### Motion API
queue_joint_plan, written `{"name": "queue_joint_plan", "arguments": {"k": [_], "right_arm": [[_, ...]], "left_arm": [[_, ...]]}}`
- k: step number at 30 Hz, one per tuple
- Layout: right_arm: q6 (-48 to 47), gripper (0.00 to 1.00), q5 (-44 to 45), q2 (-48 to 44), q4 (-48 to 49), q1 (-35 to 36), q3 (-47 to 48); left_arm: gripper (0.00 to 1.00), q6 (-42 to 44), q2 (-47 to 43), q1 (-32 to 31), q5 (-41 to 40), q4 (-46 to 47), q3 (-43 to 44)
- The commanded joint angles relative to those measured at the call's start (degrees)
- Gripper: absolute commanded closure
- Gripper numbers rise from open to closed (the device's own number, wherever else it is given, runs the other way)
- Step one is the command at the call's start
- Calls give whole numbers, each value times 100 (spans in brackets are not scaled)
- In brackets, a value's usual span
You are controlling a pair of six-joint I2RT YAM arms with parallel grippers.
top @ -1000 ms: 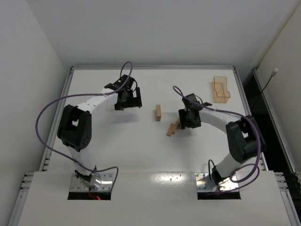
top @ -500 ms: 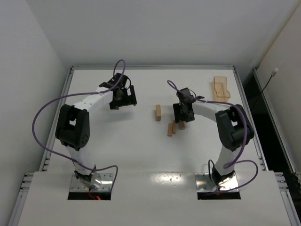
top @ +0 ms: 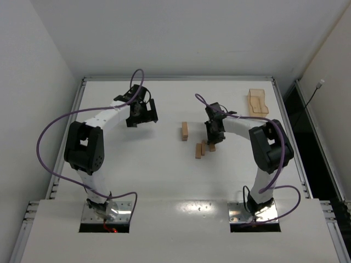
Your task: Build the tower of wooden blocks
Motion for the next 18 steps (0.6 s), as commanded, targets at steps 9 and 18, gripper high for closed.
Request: {"name": "queue_joint_plan", "arguments": {"k": [9,18], "right_arm": [[1034,100,230,-597,-995,-75,1037],[1879,100,686,-362,-1849,407,2495]], "left_arm": [[1,-90,-374,324,62,57,-451],[1,-204,-770,499,185,171,-979]]}}
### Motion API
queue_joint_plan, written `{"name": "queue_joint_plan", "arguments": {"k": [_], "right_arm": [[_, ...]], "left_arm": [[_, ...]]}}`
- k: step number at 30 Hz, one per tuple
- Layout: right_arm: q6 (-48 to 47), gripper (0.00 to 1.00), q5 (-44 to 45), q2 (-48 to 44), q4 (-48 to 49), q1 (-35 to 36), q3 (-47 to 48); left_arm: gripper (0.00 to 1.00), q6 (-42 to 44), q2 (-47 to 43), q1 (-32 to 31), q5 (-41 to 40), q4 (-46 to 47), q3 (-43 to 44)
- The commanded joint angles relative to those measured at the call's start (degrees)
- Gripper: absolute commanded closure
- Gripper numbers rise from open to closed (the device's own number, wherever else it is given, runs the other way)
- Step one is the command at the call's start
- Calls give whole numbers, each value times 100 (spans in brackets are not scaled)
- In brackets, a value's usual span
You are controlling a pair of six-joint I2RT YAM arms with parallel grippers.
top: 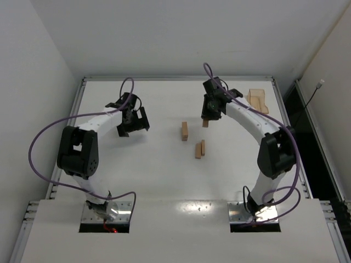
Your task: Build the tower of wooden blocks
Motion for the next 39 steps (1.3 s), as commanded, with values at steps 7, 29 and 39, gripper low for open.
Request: {"name": "queue_joint_plan", "arguments": {"k": [7,29,39], "right_arm": [[511,100,545,810,-503,817,1231],[459,100,307,1628,-503,1275,1793],[353,100,307,1804,-556,1222,2022]], "left_arm": [[0,-27,-502,40,52,60,-130],[0,-27,-581,40,166,112,-113],[0,-27,-353,40,219,165,54]]}}
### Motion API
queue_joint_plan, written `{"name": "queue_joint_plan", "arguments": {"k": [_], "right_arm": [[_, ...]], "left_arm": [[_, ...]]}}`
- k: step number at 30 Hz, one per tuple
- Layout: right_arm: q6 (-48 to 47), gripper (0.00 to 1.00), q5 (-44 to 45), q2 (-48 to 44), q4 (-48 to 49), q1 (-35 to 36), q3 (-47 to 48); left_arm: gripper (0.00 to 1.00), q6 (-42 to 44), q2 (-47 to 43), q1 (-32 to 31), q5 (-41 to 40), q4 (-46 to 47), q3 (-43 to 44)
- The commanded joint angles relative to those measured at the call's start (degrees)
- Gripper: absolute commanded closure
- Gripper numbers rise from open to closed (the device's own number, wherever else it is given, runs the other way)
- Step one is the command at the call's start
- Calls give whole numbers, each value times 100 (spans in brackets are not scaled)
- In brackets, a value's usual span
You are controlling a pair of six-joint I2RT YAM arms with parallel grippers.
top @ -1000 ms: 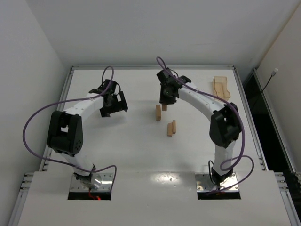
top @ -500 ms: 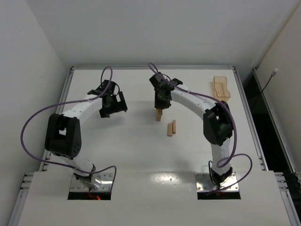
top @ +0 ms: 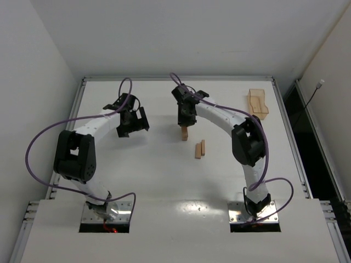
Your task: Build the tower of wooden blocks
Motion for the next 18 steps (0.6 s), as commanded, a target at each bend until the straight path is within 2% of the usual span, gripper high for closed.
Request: {"name": "queue_joint_plan", "arguments": {"k": [1,18], "right_arm": [[-38,100,-1,44,-10,-15,302],[-143,100,157,45,-10,-68,250]], "left_arm": [[0,-14,56,40,61,106,274],[0,-66,109,40,167,106,274]]}}
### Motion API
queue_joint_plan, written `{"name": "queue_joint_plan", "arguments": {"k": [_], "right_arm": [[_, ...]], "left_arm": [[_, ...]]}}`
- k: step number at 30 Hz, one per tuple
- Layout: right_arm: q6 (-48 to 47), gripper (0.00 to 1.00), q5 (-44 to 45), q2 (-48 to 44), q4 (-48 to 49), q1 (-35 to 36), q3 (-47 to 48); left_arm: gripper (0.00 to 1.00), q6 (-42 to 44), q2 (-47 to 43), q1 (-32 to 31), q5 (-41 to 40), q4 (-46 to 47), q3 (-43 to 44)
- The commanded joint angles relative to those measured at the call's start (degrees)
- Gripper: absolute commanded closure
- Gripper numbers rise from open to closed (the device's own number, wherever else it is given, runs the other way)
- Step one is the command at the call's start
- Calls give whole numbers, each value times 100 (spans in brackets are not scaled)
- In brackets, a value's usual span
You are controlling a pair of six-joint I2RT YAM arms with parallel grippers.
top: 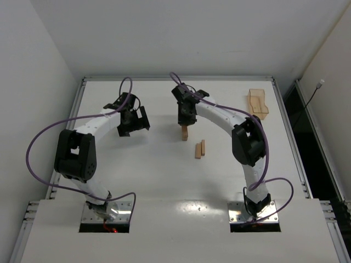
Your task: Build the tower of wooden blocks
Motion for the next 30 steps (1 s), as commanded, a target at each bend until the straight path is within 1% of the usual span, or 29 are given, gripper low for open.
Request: {"name": "queue_joint_plan", "arguments": {"k": [1,30], "right_arm": [[-41,100,137,32,6,-37,186],[-199,100,85,243,164,-143,81]], "left_arm": [[0,-66,36,40,79,89,193],[0,-66,89,40,184,89,193]]}}
